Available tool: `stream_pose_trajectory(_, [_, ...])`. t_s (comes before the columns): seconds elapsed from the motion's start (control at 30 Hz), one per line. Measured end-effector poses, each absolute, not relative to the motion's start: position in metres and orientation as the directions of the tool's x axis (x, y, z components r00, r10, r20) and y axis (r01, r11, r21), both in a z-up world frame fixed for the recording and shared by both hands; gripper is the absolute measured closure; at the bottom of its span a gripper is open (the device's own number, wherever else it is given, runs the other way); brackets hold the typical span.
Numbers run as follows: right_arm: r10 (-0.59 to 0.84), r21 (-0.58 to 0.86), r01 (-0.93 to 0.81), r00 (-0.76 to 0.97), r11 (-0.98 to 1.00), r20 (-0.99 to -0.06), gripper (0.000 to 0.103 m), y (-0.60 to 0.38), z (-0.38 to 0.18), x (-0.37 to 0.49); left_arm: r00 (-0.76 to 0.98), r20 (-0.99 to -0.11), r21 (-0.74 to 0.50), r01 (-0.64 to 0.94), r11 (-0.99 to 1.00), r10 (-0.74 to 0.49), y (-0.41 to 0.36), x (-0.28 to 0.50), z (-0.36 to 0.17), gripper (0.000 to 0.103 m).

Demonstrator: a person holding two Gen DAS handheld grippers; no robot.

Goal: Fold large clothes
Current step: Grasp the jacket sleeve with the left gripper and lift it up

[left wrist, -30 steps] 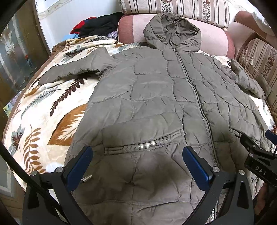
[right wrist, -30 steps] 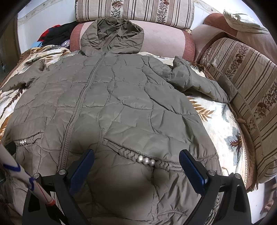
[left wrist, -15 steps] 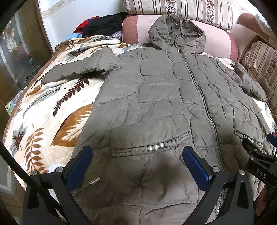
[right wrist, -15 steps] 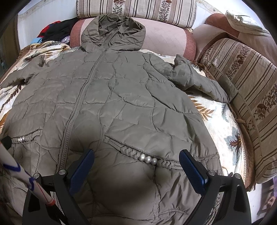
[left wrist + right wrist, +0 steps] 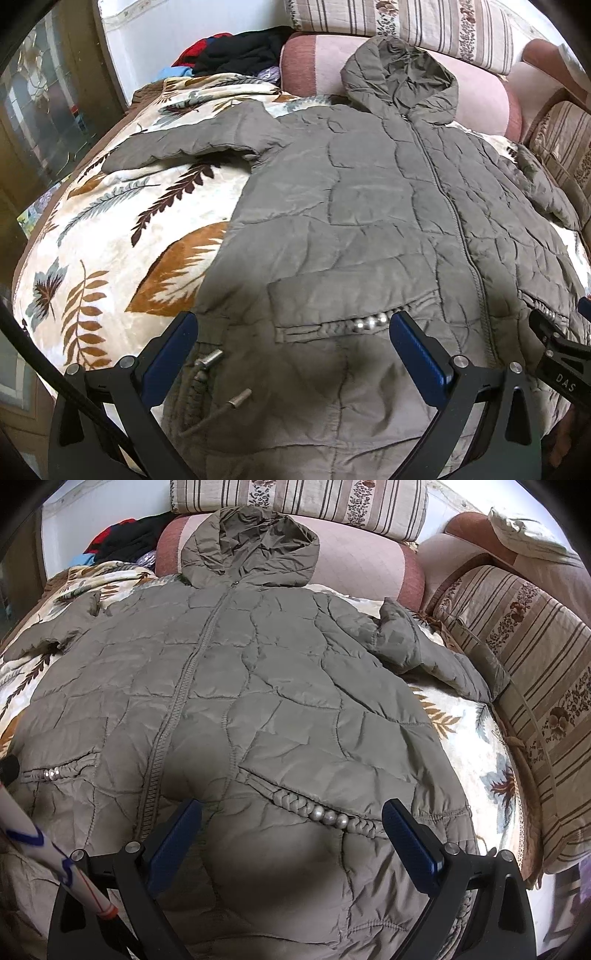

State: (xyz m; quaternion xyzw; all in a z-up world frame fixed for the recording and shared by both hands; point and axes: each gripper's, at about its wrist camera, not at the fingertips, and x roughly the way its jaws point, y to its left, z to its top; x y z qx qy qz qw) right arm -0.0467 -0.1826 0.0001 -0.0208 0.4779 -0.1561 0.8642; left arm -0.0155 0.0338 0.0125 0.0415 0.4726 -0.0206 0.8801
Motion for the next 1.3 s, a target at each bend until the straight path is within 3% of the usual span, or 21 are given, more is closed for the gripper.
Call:
stream_pose_trajectory(0.7, [-0.281,-0.227,0.169,0.490,0.959,-0.825,0.003,-0.140,0.015,-0.025,0.555,-0.832,0.007,-0.016,1.000,0.014,0.095,0.003,0.010,0.000])
stream_pose_trajectory(1.3, [-0.229,-0.220,0.077,0.503,0.972,-0.833,0.003,-0.105,0.032,0.009,0.577,-0.794,0.116,-0.164,0.980,0.190,0.196,0.065,0.024,0.000])
